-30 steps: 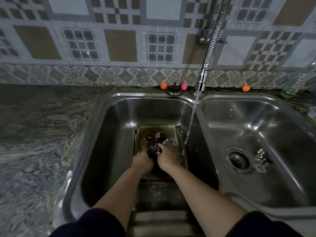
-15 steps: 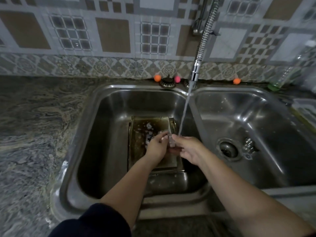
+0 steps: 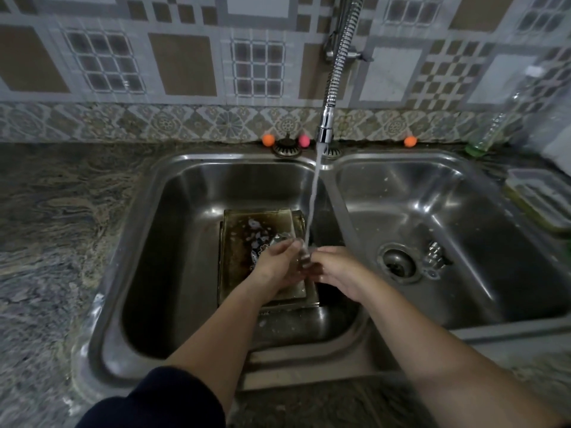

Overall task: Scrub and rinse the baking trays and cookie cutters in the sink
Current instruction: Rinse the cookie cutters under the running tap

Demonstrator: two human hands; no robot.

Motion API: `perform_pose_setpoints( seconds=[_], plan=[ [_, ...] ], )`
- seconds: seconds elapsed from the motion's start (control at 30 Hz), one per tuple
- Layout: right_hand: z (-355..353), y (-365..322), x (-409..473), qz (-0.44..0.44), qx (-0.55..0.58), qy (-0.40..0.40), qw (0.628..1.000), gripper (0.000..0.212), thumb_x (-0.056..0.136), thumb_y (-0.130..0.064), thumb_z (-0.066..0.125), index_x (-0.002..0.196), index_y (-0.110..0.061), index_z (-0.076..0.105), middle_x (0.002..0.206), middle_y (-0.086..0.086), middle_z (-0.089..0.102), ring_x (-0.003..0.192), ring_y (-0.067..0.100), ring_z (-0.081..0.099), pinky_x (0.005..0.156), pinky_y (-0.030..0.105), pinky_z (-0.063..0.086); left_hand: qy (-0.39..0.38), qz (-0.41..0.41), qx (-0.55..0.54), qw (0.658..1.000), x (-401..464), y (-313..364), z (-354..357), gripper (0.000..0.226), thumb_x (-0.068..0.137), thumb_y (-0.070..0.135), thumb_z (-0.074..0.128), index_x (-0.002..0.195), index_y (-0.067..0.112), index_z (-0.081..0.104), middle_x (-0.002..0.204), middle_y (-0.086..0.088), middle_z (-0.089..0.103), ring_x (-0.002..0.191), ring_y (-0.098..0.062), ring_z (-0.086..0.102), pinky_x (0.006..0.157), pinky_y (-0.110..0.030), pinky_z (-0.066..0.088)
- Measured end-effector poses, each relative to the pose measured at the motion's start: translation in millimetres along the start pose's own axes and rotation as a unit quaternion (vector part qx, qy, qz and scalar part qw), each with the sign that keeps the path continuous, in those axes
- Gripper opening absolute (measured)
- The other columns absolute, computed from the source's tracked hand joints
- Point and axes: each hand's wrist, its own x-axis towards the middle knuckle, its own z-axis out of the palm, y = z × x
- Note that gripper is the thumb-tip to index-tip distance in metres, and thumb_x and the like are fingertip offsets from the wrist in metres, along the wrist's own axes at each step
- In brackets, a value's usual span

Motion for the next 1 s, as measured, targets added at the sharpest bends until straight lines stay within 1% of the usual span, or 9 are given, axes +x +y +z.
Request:
perform_pose_setpoints(
  seconds=[0.17, 0.27, 0.33, 0.47, 0.6, 0.7, 0.8, 0.93, 1.0],
  plan=[
    [1.5, -9.4, -2.5, -0.012, 0.095, -0.045, 0.994, 0.024, 0.094, -0.001, 0.053, 0.115, -0.009, 0.061, 0.101, 0.013, 0.070, 0.091, 0.024, 0.068, 0.084, 0.034, 0.056, -0.033, 0.069, 0.043, 0.996, -6.5, -2.4, -2.4, 0.030, 0.099, 0.011, 0.045, 0.126, 0.020, 0.055, 0.116, -0.005, 0.065, 0.104, -0.018, 0.065, 0.084, -0.030, 0.056],
    [5.9, -4.3, 1.4, -0.073, -0.021, 0.002, 0.997, 0.033, 0.089, -0.003, 0.062, 0.120, -0.013, 0.063, 0.107, 0.008, 0.069, 0.099, 0.022, 0.067, 0.092, 0.040, 0.054, -0.042, 0.102, 0.082, 0.991, -12.9, -0.7, -1.7, 0.038, 0.100, 0.004, 0.039, 0.130, 0.023, 0.053, 0.107, 0.005, 0.064, 0.097, -0.008, 0.063, 0.076, -0.021, 0.054],
    [8.0, -0.6, 2.2, -0.140, -0.117, 0.070, 0.981, 0.031, 0.088, -0.012, 0.066, 0.118, -0.020, 0.066, 0.109, 0.002, 0.070, 0.102, 0.018, 0.065, 0.094, 0.040, 0.053, -0.031, 0.102, 0.092, 0.990, -15.2, 0.1, -1.2, 0.037, 0.101, 0.010, 0.039, 0.129, 0.028, 0.055, 0.104, 0.004, 0.065, 0.093, -0.007, 0.064, 0.078, -0.026, 0.054],
    [13.2, 1.9, -5.5, -0.214, -0.194, 0.129, 0.949, 0.032, 0.092, -0.012, 0.059, 0.124, -0.019, 0.064, 0.118, 0.000, 0.066, 0.105, 0.013, 0.062, 0.092, 0.027, 0.051, -0.001, 0.125, 0.130, 0.984, -18.5, -5.0, -0.2, 0.029, 0.100, 0.029, 0.045, 0.125, 0.032, 0.058, 0.114, -0.001, 0.067, 0.098, -0.013, 0.065, 0.085, -0.031, 0.056],
    [14.3, 2.1, -5.4, -0.172, -0.100, 0.092, 0.976, 0.035, 0.095, -0.017, 0.054, 0.129, -0.027, 0.058, 0.119, -0.004, 0.064, 0.104, 0.010, 0.060, 0.092, 0.028, 0.050, -0.005, 0.109, 0.087, 0.990, -21.8, -5.9, 0.0, 0.029, 0.100, 0.023, 0.044, 0.127, 0.027, 0.056, 0.105, 0.001, 0.067, 0.093, -0.011, 0.067, 0.070, -0.022, 0.057],
    [8.4, 1.9, 2.3, -0.125, -0.025, 0.048, 0.991, 0.038, 0.095, -0.017, 0.056, 0.132, -0.027, 0.055, 0.115, -0.003, 0.067, 0.105, 0.012, 0.063, 0.098, 0.035, 0.049, 0.000, 0.083, 0.038, 0.996, -22.3, -4.8, -0.8, 0.029, 0.103, 0.023, 0.038, 0.125, 0.024, 0.056, 0.109, -0.003, 0.068, 0.097, -0.015, 0.068, 0.073, -0.022, 0.055],
    [-0.3, -5.5, 2.0, -0.133, -0.087, 0.036, 0.987, 0.036, 0.095, -0.020, 0.056, 0.130, -0.029, 0.057, 0.125, 0.000, 0.063, 0.112, 0.016, 0.060, 0.100, 0.037, 0.048, 0.000, 0.058, -0.003, 0.998, -21.3, -2.1, 1.9, 0.033, 0.104, 0.026, 0.034, 0.125, 0.020, 0.058, 0.117, -0.008, 0.067, 0.103, -0.020, 0.067, 0.079, -0.027, 0.055],
    [-15.9, -22.2, -13.2, -0.180, -0.197, -0.026, 0.963, 0.069, 0.085, -0.022, 0.071, 0.145, -0.032, 0.038, 0.137, -0.005, 0.052, 0.123, 0.014, 0.052, 0.106, 0.037, 0.043, -0.032, 0.063, -0.050, 0.996, -15.5, 7.6, 12.7, 0.034, 0.104, 0.025, 0.034, 0.129, 0.018, 0.055, 0.122, -0.008, 0.065, 0.110, -0.022, 0.064, 0.094, -0.036, 0.051],
    [-26.9, -29.3, -20.4, -0.233, -0.260, 0.015, 0.937, 0.074, 0.080, -0.018, 0.074, 0.144, -0.030, 0.039, 0.134, -0.004, 0.055, 0.119, 0.012, 0.054, 0.102, 0.034, 0.045, -0.055, 0.079, -0.047, 0.994, -11.8, 10.8, 23.0, 0.035, 0.104, 0.024, 0.034, 0.131, 0.018, 0.054, 0.123, -0.008, 0.065, 0.111, -0.021, 0.064, 0.098, -0.039, 0.049]
  ],
)
